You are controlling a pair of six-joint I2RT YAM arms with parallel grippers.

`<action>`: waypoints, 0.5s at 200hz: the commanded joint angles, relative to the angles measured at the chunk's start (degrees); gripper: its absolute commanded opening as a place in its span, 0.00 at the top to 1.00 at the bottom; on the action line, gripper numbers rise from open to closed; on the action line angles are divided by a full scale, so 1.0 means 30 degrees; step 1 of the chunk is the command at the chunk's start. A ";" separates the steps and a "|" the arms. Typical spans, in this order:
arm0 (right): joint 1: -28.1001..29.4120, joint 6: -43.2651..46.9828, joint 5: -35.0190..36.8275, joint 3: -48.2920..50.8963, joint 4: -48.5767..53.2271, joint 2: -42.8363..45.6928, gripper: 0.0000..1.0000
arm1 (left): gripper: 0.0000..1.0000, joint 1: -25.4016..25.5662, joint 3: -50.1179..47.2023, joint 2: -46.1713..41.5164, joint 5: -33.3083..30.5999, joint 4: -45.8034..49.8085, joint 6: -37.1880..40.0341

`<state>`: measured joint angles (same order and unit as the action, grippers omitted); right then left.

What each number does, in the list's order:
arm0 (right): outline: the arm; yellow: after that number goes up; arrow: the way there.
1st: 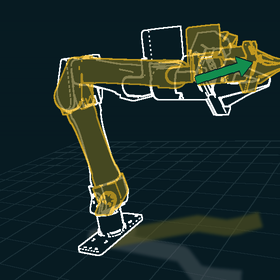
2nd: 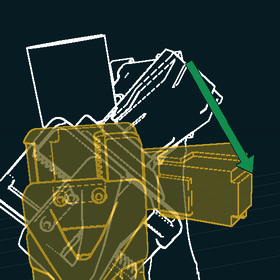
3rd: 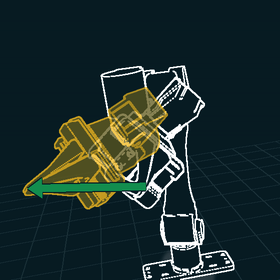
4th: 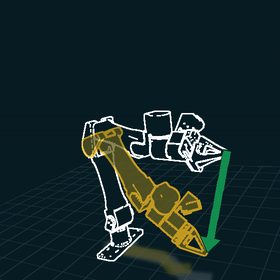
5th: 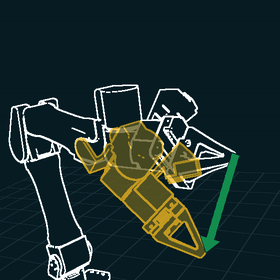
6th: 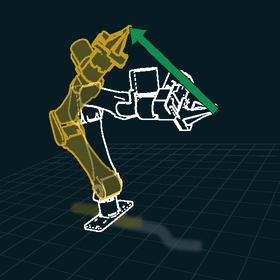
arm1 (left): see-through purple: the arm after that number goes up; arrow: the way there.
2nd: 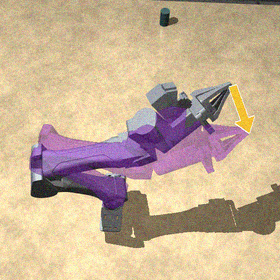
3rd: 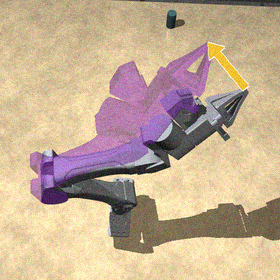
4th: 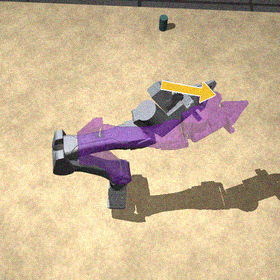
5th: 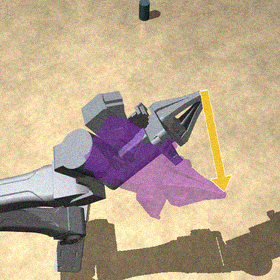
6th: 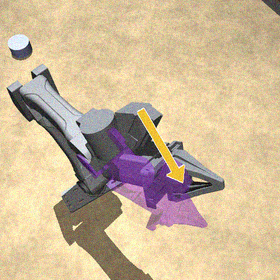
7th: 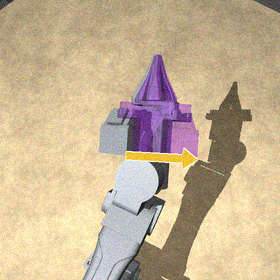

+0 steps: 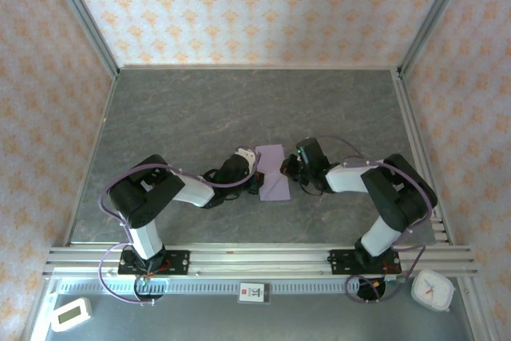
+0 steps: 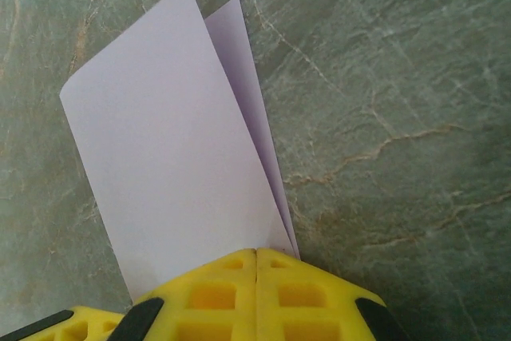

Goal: Fold a paper plane with a square sheet of paper (pick it up from the middle)

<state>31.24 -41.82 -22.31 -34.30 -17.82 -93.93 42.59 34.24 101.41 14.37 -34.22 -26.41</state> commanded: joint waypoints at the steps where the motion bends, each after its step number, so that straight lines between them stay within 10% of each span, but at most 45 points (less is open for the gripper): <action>1: -0.0187 0.0371 0.0379 0.0694 0.0760 -0.0470 1.00 | 1.00 -0.0170 -0.0090 0.0391 -0.0080 0.2181 0.0457; 32: -0.0218 0.0074 0.0169 0.0683 0.1321 0.1904 1.00 | 1.00 -0.0163 0.0118 0.0530 -0.0157 0.2336 0.0216; 66: -0.0190 -0.0205 0.0307 0.1730 0.2457 0.4501 0.61 | 1.00 -0.0489 0.0056 0.0772 -0.0106 0.2243 -0.0770; 100: 0.0374 -0.1464 -0.0066 0.3880 0.1768 0.6076 0.53 | 1.00 -0.0946 -0.0023 0.1322 0.0434 0.1847 -0.1390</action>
<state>31.14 -43.46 -22.48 -26.65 -13.67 -77.80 41.41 34.79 101.62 16.32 -33.52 -28.75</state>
